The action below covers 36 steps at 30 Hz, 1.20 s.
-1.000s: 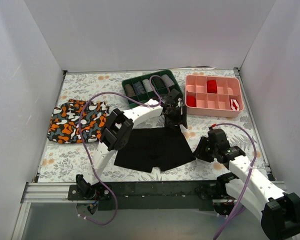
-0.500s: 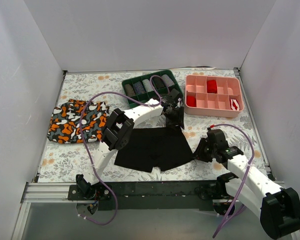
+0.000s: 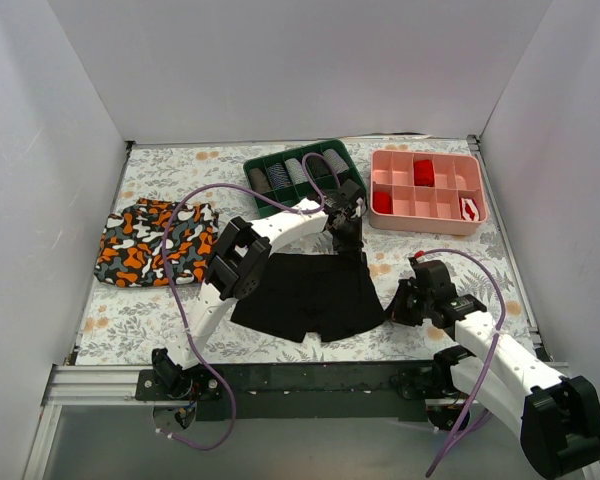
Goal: Roll the underwear
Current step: Fold the underwear at the center of the board.
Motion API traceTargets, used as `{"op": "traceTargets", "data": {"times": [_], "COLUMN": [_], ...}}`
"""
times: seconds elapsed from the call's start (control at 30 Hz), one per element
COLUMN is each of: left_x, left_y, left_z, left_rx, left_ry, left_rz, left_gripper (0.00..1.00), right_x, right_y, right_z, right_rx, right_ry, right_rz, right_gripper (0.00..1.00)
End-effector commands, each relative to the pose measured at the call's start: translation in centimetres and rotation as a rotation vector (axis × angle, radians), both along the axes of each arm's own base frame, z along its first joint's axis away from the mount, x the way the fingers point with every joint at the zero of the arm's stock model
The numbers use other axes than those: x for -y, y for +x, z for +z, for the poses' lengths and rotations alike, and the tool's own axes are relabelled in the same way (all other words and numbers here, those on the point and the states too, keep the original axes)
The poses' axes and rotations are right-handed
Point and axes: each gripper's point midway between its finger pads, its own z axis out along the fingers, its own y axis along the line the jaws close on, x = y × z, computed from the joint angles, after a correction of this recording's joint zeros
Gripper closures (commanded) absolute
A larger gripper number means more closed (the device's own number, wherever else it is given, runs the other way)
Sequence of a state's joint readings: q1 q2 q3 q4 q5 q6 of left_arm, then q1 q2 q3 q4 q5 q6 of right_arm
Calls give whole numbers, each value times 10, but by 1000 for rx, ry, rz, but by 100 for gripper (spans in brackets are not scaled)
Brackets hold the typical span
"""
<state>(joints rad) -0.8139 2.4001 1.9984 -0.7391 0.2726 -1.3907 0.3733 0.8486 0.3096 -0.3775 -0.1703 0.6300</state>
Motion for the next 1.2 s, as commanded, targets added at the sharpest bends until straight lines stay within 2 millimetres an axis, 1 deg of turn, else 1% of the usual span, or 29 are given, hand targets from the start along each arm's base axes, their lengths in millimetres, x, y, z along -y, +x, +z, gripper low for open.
{"op": "traceTargets", "data": {"times": [0.0, 0.03, 0.13, 0.23, 0.3, 0.33, 0.37, 0.4, 0.43, 0.47, 0.5, 0.53, 0.57, 0.6, 0.67, 0.7, 0.73, 0.8, 0.9, 1.1, 1.17], "left_x": [-13, -15, -15, -10, -5, -2, 3, 6, 8, 11, 12, 13, 12, 14, 14, 15, 20, 23, 28, 33, 31], "left_y": [-8, -6, -2, 1, 5, 5, 7, 6, 6, 7, 8, 9, 9, 9, 10, 9, 9, 9, 11, 10, 8], "left_z": [-23, -22, -14, -2, 13, 19, 32, 40, 45, 51, 60, 64, 65, 68, 68, 66, 69, 66, 64, 59, 55], "left_rx": [-37, -25, 3, 25, 46, 54, 75, 72, 78, 87, 99, 103, 105, 108, 108, 102, 94, 78, 59, 34, 24], "left_ry": [83, 90, 83, 55, 11, -6, -40, -70, -85, -99, -115, -121, -122, -128, -126, -126, -141, -142, -143, -145, -134], "left_rz": [13, 22, 30, 35, 36, 32, 30, 18, 19, 17, 16, 18, 19, 14, 14, 9, -1, -2, 7, 13, 11], "left_gripper": [91, 91, 94, 98, 98, 98, 97, 95, 93, 91, 87, 76, 64, 62, 50, 48, 47, 45, 45, 45, 45], "right_x": [-5, -5, -4, -5, -9, -11, -12, -11, -11, -8, -4, -2, 0, 3, 4, 3, 2, 2, 1, -1, -1], "right_y": [-1, -1, 0, 2, 3, 6, 8, 9, 14, 13, 16, 18, 20, 18, 15, 14, 13, 10, 8, 8, 7], "right_z": [1, 1, 2, 5, 11, 18, 21, 24, 35, 36, 38, 41, 44, 42, 39, 37, 35, 29, 24, 21, 20], "right_rx": [24, 24, 28, 36, 52, 79, 90, 103, 138, 134, 149, 163, 165, 154, 133, 125, 115, 99, 92, 90, 87], "right_ry": [27, 26, 24, 27, 48, 62, 69, 68, 74, 62, 42, 38, 28, 12, 8, 13, 13, 15, 20, 30, 27], "right_rz": [39, 40, 37, 40, 54, 59, 56, 48, 37, 24, 2, -9, -24, -30, -36, -30, -27, -27, -21, -10, -9], "right_gripper": [99, 99, 99, 99, 99, 99, 99, 99, 99, 99, 99, 99, 99, 99, 99, 99, 99, 99, 99, 99, 99]}}
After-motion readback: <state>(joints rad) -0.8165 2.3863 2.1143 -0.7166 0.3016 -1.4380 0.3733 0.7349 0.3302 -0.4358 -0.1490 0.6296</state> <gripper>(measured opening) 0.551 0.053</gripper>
